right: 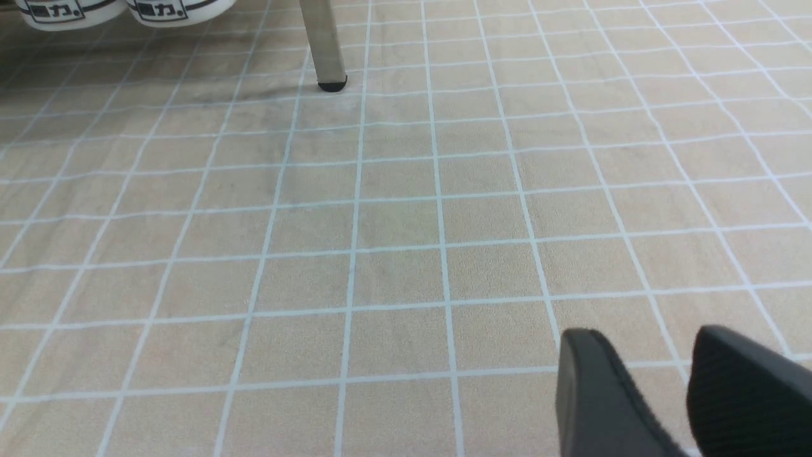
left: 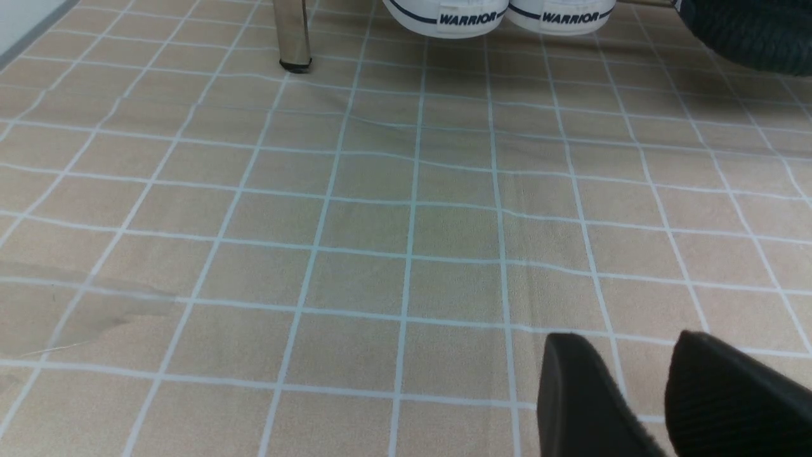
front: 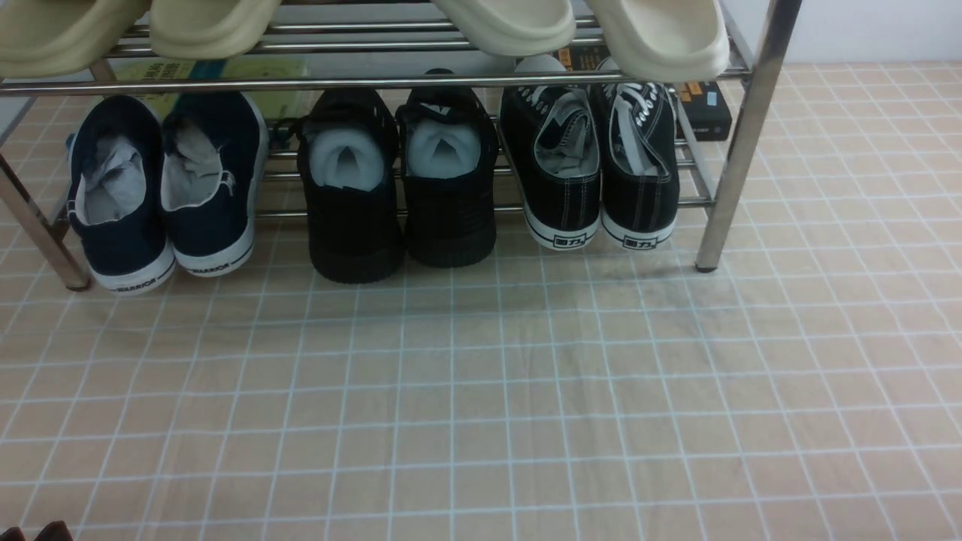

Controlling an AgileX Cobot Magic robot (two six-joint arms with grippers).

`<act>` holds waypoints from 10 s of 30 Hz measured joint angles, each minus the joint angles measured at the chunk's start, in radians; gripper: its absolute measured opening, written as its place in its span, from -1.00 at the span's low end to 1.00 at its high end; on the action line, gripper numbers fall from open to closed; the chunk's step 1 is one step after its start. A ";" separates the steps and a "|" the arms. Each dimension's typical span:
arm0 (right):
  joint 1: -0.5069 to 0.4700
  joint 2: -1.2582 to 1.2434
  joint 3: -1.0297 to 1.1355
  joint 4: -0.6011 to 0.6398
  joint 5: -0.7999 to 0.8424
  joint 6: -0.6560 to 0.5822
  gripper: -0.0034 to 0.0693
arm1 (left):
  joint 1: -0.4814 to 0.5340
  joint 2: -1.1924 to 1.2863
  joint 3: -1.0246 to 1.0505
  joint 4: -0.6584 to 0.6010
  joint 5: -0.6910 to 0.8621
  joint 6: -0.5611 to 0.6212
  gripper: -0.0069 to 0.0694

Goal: Take the shoes off the shelf from the light coffee tablecloth by hand.

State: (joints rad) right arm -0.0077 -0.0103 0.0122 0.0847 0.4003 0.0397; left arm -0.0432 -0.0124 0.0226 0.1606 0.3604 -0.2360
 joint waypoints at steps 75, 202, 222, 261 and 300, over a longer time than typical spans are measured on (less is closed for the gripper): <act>0.565 2.053 -1.890 -0.072 0.339 0.063 0.28 | 0.000 0.000 0.000 0.000 0.000 0.000 -0.19; 0.508 2.112 -1.892 -0.380 0.382 0.359 -0.88 | 0.000 0.000 0.000 0.000 0.000 0.000 -0.19; 0.508 1.714 -1.786 -0.139 0.863 0.189 -0.90 | 0.000 0.000 0.000 0.000 0.000 0.000 -0.19; 0.510 1.809 -1.448 -0.085 0.543 0.169 -0.86 | 0.000 0.000 0.000 0.000 0.000 0.000 -0.18; 0.492 1.947 -1.481 0.129 0.618 0.048 -0.64 | 0.000 0.000 0.000 0.000 0.000 0.000 -0.18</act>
State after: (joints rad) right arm 0.4846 1.9371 -1.4690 0.2134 1.0187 0.0877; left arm -0.0432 -0.0124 0.0226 0.1606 0.3604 -0.2360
